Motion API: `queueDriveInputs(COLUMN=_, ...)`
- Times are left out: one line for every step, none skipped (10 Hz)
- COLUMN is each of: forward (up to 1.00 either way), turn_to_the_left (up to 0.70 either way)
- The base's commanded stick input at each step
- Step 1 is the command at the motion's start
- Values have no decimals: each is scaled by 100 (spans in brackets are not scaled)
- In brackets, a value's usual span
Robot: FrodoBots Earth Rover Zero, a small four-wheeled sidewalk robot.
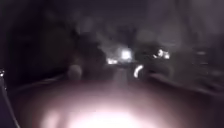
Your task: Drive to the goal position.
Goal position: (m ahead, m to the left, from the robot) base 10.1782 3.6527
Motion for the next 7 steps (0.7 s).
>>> queueDriveInputs(forward=50, turn_to_the_left=5)
queueDriveInputs(forward=50, turn_to_the_left=7)
queueDriveInputs(forward=50, turn_to_the_left=3)
queueDriveInputs(forward=50, turn_to_the_left=2)
queueDriveInputs(forward=50, turn_to_the_left=2)
queueDriveInputs(forward=50, turn_to_the_left=0)
queueDriveInputs(forward=50, turn_to_the_left=5)
